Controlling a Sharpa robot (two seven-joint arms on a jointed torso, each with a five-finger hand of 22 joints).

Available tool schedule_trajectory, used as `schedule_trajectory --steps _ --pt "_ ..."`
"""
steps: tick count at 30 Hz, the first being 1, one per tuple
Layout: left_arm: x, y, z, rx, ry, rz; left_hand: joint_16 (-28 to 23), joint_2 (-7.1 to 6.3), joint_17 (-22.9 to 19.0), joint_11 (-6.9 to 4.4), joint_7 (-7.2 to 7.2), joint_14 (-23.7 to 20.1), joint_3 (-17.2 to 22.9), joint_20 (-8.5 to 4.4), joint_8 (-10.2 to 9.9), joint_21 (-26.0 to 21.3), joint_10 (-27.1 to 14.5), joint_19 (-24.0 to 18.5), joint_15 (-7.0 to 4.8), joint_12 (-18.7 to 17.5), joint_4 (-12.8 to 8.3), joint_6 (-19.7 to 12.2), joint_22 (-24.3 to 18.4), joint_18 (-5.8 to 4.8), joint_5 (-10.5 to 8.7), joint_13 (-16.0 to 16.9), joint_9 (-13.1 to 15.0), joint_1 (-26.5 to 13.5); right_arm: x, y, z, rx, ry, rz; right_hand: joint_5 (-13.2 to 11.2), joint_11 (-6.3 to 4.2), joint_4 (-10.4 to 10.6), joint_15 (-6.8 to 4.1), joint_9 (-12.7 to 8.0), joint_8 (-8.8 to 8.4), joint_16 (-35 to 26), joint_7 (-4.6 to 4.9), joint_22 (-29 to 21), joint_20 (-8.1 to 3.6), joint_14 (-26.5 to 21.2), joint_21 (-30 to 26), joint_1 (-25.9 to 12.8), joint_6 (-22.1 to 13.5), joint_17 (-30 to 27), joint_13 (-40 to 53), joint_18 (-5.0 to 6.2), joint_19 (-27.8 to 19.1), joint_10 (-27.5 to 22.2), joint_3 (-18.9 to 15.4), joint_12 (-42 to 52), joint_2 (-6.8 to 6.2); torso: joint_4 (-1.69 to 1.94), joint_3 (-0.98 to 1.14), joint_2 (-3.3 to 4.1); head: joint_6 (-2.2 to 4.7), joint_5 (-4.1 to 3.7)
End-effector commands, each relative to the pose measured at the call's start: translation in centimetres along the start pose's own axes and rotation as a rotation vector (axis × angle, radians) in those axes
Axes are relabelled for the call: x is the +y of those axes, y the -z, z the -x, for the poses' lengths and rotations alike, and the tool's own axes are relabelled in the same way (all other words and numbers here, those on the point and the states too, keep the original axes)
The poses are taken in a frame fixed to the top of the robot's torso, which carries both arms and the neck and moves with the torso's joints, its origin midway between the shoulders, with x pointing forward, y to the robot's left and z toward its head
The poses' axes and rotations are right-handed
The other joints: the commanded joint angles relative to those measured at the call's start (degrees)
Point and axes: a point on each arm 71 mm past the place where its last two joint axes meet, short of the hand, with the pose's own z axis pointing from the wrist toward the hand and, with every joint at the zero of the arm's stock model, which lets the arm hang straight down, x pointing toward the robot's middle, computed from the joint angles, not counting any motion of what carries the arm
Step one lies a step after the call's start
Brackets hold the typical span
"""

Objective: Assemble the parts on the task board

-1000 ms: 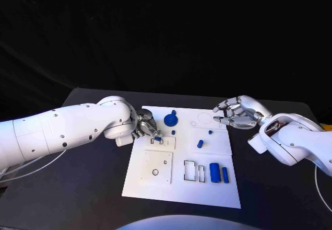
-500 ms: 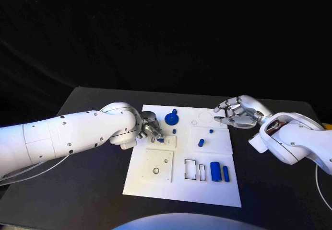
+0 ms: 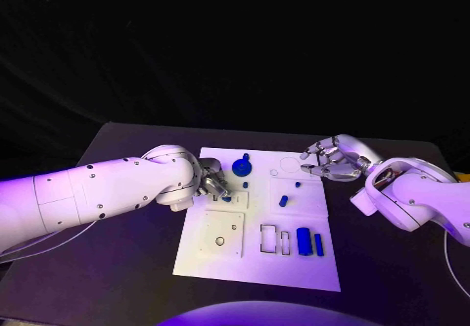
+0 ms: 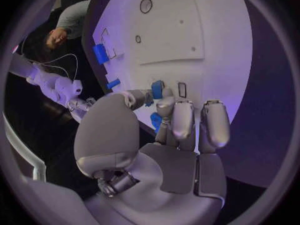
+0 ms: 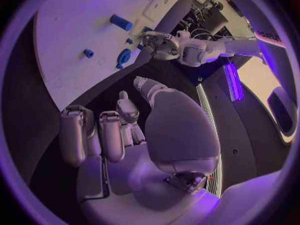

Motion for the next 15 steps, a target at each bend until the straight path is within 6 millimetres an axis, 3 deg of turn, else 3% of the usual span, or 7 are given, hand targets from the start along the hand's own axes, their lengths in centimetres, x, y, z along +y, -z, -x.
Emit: schedule_trajectory --steps 1,15 --pt "-0.04 -0.07 -0.11 0.001 -0.026 0.010 -0.34 0.28 0.03 -0.21 -0.61 0.57 10.99 -0.07 0.45 0.21 0.45 0.45 -0.51 -0.18 -10.52 0.26 0.08 -0.37 0.19 0.07 2.27 -0.43 0.09 0.01 -0.21 0.018 0.010 0.006 0.17 0.10 0.29 -0.06 0.09 0.26 -0.30 -0.07 7.78 -0.03 3.47 -0.33 0.05 -0.43 4.62 -0.05 1.10 -0.27 -0.40 0.01 -0.21 0.06 -0.04 0.00 -0.01 -0.03 0.06" --pt "-0.22 0.01 0.03 -0.034 -0.019 0.002 -0.31 0.44 0.11 -0.42 -0.82 0.60 11.35 -0.20 1.13 0.57 0.85 0.99 -0.68 0.38 -10.73 0.27 0.90 -0.53 0.25 0.32 2.69 -0.71 0.12 -0.04 -0.35 0.034 0.014 0.012 -0.32 0.09 0.42 -0.06 0.14 0.40 -0.41 -0.09 7.72 -0.03 3.43 -0.47 -0.18 -0.49 4.51 -0.11 1.12 -0.33 -0.41 -0.22 -0.23 -0.21 0.11 0.00 0.04 -0.28 0.02"
